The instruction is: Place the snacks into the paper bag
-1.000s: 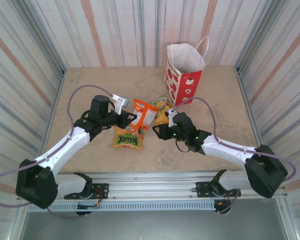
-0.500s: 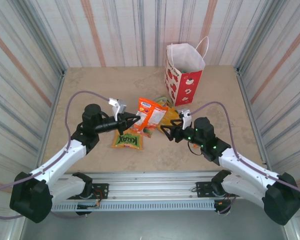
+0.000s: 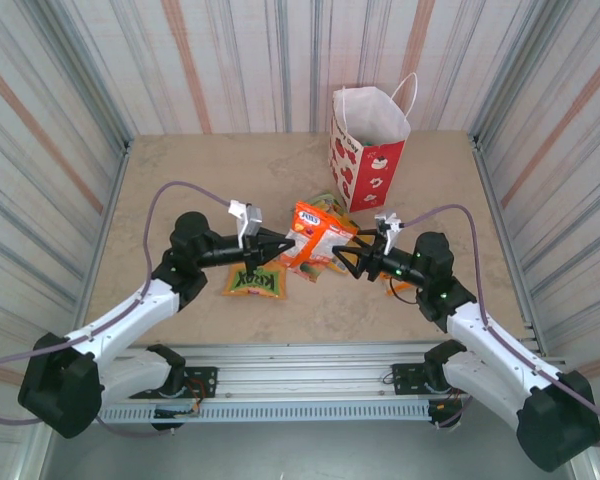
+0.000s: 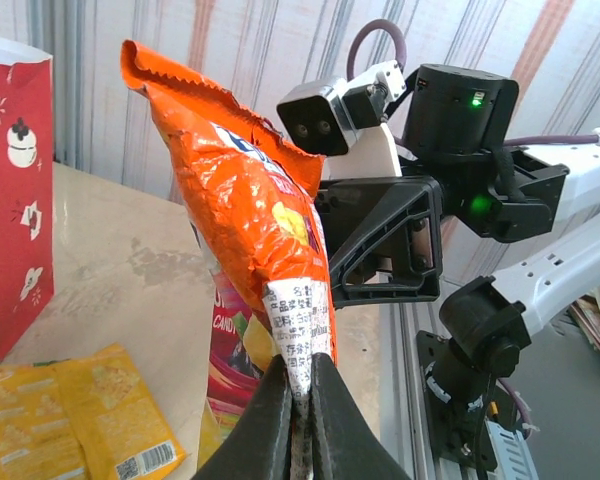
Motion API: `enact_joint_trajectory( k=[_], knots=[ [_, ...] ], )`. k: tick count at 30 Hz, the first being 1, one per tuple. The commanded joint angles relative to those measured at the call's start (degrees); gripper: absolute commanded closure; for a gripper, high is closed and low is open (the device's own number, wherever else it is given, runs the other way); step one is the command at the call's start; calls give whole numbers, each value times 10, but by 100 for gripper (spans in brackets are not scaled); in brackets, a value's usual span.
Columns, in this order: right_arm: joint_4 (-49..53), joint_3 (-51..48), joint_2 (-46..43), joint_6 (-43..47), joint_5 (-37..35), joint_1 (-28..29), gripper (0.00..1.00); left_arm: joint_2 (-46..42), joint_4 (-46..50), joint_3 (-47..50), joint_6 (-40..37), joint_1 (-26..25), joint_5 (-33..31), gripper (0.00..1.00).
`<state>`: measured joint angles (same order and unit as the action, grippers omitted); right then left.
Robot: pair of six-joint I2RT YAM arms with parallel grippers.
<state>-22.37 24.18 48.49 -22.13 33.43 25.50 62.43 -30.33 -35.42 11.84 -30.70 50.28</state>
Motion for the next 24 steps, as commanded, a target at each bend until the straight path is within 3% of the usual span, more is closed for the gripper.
enact_joint_trajectory(
  k=[1,7,11,15,24],
  knots=[
    [-37,-1,-6,-16,57,-12,18,5,-46,-30,-7,-13,23,100],
    [-71,6,3,-29,107,-24,18,20,-61,-39,-8,-26,26,100],
    [-82,13,12,-30,142,-24,23,27,-63,-45,-6,-32,17,100],
    [-92,3,6,-30,137,-24,48,27,-45,-46,-14,-34,-11,100],
    [-56,2,-26,-23,93,-26,86,28,5,-48,-35,-33,-68,97]
  ],
)
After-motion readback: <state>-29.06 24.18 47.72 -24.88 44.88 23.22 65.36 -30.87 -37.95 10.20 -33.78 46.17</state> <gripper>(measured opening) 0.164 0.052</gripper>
